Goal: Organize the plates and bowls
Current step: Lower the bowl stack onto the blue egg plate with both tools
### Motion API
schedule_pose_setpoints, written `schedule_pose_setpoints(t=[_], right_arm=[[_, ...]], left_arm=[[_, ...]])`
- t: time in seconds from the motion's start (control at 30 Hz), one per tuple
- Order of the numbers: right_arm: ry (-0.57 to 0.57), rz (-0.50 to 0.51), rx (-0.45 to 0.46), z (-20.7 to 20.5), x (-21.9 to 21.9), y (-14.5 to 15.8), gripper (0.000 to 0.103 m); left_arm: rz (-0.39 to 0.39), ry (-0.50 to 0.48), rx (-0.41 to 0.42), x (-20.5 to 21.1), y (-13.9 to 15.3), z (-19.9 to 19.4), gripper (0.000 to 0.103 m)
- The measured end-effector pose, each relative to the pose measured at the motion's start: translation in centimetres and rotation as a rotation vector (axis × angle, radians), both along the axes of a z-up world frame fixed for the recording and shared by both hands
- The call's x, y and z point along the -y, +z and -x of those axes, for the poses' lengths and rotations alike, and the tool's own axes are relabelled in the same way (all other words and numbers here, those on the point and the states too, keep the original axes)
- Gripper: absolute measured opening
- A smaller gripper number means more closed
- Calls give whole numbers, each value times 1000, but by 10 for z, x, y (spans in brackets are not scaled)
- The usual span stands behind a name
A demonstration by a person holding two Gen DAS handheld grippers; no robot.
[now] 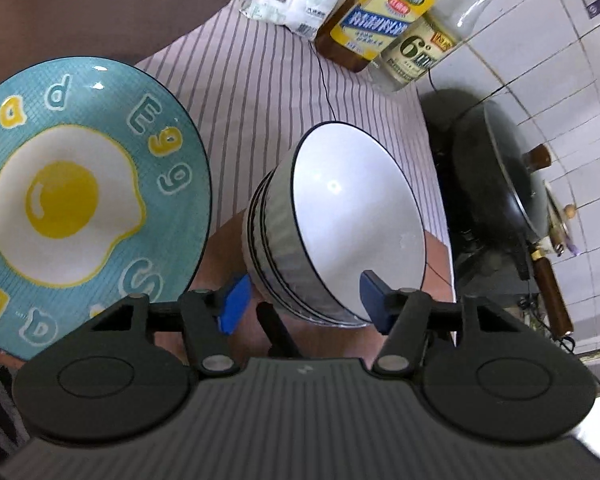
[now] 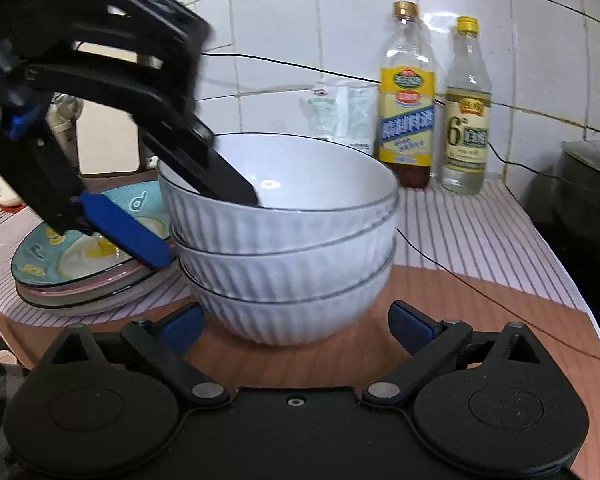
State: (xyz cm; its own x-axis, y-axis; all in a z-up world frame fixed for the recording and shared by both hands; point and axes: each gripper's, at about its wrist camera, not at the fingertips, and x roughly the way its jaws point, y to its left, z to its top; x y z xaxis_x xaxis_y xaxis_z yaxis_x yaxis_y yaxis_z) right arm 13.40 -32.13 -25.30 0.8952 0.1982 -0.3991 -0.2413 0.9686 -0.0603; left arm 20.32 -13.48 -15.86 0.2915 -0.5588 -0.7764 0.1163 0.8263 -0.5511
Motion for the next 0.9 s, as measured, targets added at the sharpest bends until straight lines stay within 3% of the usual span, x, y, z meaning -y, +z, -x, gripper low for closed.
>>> schedule_pose_setpoints(t=[0.27,0.9], right_arm=[[19,9,15,-11,-5,-1,103],[34,-21,-5,-27,-5,-6,103]], left_arm=[[-38,35,-6,2,-10,-6,45],[-48,18,60,6,-22,-13,43]])
